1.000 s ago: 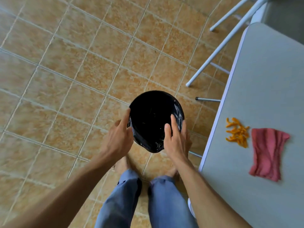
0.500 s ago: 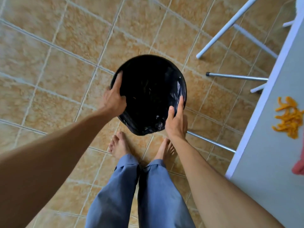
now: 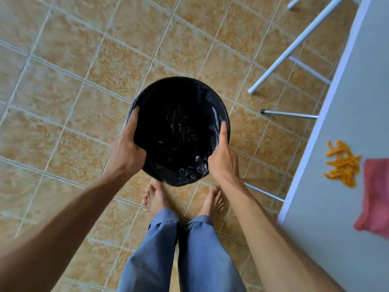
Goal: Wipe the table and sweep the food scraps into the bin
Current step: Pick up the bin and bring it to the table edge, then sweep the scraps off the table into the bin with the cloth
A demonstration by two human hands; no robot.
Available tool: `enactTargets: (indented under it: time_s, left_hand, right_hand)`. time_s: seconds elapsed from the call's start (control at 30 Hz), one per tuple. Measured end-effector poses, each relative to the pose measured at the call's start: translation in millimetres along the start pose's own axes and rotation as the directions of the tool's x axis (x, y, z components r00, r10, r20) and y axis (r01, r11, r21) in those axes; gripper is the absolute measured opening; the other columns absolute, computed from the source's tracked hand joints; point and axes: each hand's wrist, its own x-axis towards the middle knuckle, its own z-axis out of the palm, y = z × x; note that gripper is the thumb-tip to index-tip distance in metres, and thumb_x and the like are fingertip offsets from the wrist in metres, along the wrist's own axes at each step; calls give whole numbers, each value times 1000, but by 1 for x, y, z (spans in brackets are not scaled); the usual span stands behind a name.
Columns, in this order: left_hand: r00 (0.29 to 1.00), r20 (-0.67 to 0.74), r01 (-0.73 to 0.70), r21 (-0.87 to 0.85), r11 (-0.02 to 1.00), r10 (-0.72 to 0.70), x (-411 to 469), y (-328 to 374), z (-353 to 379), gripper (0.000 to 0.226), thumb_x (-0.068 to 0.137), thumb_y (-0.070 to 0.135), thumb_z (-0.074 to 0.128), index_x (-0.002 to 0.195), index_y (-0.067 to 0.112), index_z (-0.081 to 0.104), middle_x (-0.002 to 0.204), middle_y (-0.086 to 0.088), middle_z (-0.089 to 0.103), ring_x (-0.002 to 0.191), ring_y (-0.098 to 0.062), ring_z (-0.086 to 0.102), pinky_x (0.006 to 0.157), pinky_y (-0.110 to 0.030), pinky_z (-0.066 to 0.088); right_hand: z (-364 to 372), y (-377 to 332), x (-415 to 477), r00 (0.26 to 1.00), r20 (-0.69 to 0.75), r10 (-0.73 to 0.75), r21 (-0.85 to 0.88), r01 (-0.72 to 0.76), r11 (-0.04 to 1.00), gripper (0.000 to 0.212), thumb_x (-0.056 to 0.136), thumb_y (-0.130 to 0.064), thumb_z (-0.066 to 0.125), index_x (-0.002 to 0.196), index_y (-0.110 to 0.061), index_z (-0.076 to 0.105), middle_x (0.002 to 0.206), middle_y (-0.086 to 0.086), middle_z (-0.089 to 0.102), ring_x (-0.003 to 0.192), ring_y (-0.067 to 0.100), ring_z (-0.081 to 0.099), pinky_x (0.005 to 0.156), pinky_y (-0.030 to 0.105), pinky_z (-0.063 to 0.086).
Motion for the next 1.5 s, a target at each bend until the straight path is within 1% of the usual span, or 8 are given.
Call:
enactTargets:
  time_s: [0.37, 0.5, 0.63, 0.73, 1.0, 1.17, 1.3, 1.5]
  left_hand:
    - [994, -107, -17, -34, 999, 13, -48, 80, -1, 92, 80, -6, 46, 155, 38, 17, 146, -12, 52, 120, -39, 56, 80, -34, 41]
    - [995, -92, -46, -62, 997, 40, -55, 113, 19, 89, 82, -9, 45, 155, 35, 20, 153, -4, 44, 126, -32, 53, 81, -31, 40]
    - [998, -48, -51, -109, 993, 46, -66, 136, 34, 86, 85, -10, 43, 155, 34, 19, 156, -5, 39, 136, -30, 43, 93, -33, 41]
    - [997, -27, -78, -95, 992, 76, -69, 136, 48, 91, 82, -8, 44, 154, 41, 17, 152, -7, 46, 124, -36, 54, 80, -38, 44]
    - [994, 43, -95, -98, 991, 100, -89, 152, 82, 95, 79, -10, 45, 153, 43, 20, 144, -6, 55, 104, -34, 62, 70, -35, 44]
    - [996, 32, -74, -129, 989, 79, -100, 158, 94, 94, 78, -11, 46, 152, 44, 24, 145, -1, 53, 98, -29, 64, 68, -29, 48]
    - [999, 13, -29, -166, 986, 32, -108, 163, 98, 97, 75, -12, 46, 151, 45, 26, 110, 11, 58, 66, -7, 59, 50, -23, 46]
    - [1000, -11, -24, -177, 984, 22, -104, 161, 97, 95, 76, -12, 46, 151, 43, 26, 136, 10, 56, 83, 6, 57, 55, -2, 38]
  right_hand:
    - [-134, -19, -102, 979, 5, -204, -219, 200, 955, 73, 108, -31, 37, 160, -31, -15, 102, 7, 70, 88, 30, 60, 69, 35, 36]
    - [-175, 2, -124, 875, -359, -325, -53, 329, 943, 66, 102, -27, 48, 159, -36, 15, 131, 0, 67, 104, 30, 68, 84, 41, 54]
    - [-202, 91, -101, 680, -714, -166, 34, 271, 962, 52, 94, -18, 50, 146, -18, 46, 130, 11, 64, 115, 32, 61, 101, 50, 50]
    - [-205, 152, -83, 690, -710, -137, -76, 118, 990, 52, 91, -18, 53, 142, -8, 52, 140, 18, 58, 131, 38, 51, 110, 43, 35]
    - [-219, 223, -47, 657, -652, -378, -235, 299, 925, 48, 105, -22, 46, 150, -7, 46, 159, 15, 42, 153, 31, 31, 126, 42, 27]
    - [-194, 183, -37, 531, -847, 9, 134, 197, 971, 47, 101, -12, 48, 148, -5, 49, 154, 19, 48, 149, 35, 37, 121, 44, 34]
    - [-160, 143, -43, 576, -809, -115, 93, 319, 943, 43, 103, -7, 44, 146, -7, 53, 155, 16, 47, 151, 32, 32, 121, 53, 32]
    - [-134, 85, -51, 610, -769, -192, 70, 379, 923, 46, 102, -3, 39, 146, -4, 52, 157, 18, 44, 152, 33, 30, 125, 52, 27]
